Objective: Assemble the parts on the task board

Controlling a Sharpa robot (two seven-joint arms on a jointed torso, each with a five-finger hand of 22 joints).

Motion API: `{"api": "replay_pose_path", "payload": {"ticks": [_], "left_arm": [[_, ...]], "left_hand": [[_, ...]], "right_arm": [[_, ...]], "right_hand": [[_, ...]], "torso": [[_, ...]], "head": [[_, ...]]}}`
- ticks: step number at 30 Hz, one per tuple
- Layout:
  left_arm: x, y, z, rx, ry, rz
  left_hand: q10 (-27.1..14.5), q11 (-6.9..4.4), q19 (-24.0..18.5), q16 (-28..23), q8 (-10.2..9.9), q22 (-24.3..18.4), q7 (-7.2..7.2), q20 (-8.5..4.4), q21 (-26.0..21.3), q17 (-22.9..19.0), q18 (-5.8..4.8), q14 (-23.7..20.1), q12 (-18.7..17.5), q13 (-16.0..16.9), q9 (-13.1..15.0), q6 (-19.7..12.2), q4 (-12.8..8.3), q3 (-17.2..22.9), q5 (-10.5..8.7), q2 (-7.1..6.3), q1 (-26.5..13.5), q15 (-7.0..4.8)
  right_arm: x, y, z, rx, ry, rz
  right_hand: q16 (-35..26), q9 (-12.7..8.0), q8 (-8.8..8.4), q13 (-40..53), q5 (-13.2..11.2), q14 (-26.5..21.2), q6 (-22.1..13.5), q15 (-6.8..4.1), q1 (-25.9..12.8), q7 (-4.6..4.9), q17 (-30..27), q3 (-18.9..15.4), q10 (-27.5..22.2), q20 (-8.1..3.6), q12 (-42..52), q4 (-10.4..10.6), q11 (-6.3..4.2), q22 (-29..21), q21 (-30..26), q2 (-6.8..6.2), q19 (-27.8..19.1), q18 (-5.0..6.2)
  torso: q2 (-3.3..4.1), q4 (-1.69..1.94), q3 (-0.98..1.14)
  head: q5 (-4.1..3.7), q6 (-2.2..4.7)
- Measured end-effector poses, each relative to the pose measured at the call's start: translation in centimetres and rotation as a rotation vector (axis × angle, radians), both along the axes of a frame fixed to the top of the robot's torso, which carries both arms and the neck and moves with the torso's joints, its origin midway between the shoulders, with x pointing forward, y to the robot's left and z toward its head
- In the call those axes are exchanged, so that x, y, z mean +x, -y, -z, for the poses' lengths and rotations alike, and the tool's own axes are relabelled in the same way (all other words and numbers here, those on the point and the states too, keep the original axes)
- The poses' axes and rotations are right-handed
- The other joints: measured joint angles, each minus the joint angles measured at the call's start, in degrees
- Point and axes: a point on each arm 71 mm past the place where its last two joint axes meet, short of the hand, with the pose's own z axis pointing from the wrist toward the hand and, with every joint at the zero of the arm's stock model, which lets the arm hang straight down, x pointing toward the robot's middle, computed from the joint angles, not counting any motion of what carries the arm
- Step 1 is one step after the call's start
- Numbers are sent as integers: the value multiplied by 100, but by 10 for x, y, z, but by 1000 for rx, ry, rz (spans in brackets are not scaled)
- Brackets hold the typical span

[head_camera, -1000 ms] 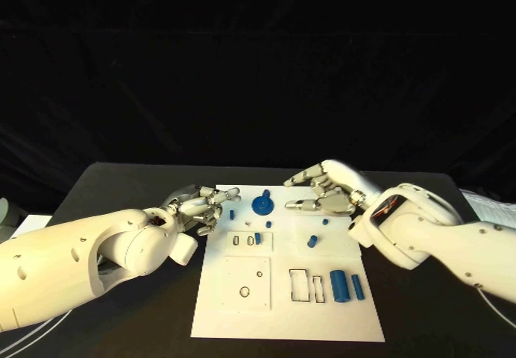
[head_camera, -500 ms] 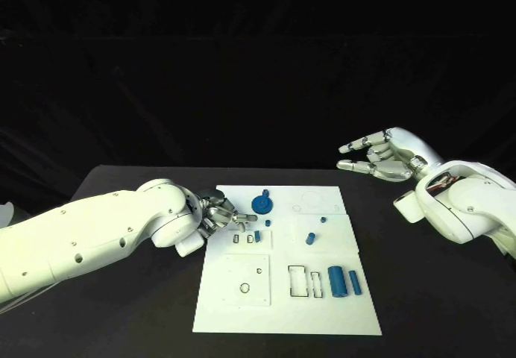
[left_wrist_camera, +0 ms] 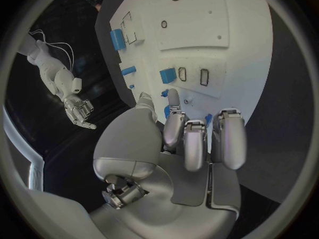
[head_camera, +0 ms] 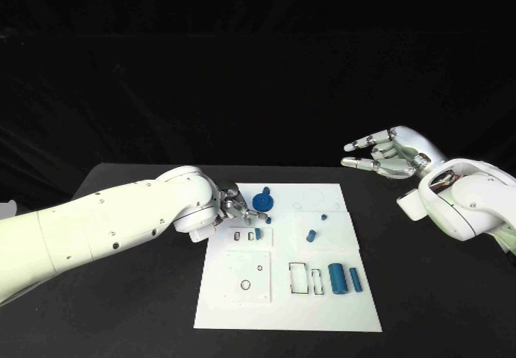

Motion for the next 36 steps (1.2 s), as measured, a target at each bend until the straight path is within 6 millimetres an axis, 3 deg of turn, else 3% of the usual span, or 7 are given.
{"api": "replay_pose_path", "payload": {"ticks": [12,23,25,28,36], "left_arm": [[7,12,4,97,-16,58],[8,19,9,149,-38,100],[8,20,10,155,-41,105],[7,22,11,161,-45,111],[7,24,12,169,-52,122]], "left_hand": [[0,0,0,0,45,-1,19,0,29,-1,0,0,0,13,96,-64,-4,-29,0,32,32,0],[0,0,0,0,64,-1,2,0,29,-1,0,0,22,29,120,-81,-11,-53,0,31,32,0],[20,21,0,0,75,-2,2,0,29,-1,0,0,22,38,138,-81,-4,-60,0,77,31,0],[20,21,0,0,98,-2,2,0,29,-1,-87,0,22,38,162,-81,-3,-60,0,100,54,0],[19,21,0,0,131,-2,20,1,51,-2,-87,0,22,45,270,-143,-3,-60,0,215,169,1]], "right_arm": [[2,-1,3,-4,-14,5],[4,-2,5,-6,-22,3],[4,-2,6,-6,-24,2],[4,-3,7,-7,-26,2],[5,-2,8,-8,-30,4]], "right_hand": [[-22,-1,0,0,34,0,0,0,0,0,0,-16,0,0,0,16,0,-1,-23,0,0,0],[-22,-1,0,0,34,0,0,0,0,0,4,-16,0,0,0,15,0,4,-23,0,0,0],[-22,-1,0,0,34,0,0,0,0,0,4,-15,0,0,0,15,0,4,-23,0,0,0],[-22,-2,0,0,46,0,0,0,1,0,4,-15,0,0,-12,15,0,3,-23,1,0,0],[-22,-2,0,0,101,0,0,0,23,0,3,-32,0,0,-35,-1,0,3,-45,23,0,0]], "torso": [[7,3,-14],[8,3,-13],[9,3,-14],[10,2,-14],[9,4,-10]], "head": [[19,-51],[29,-79],[29,-85],[29,-97],[29,-119]]}}
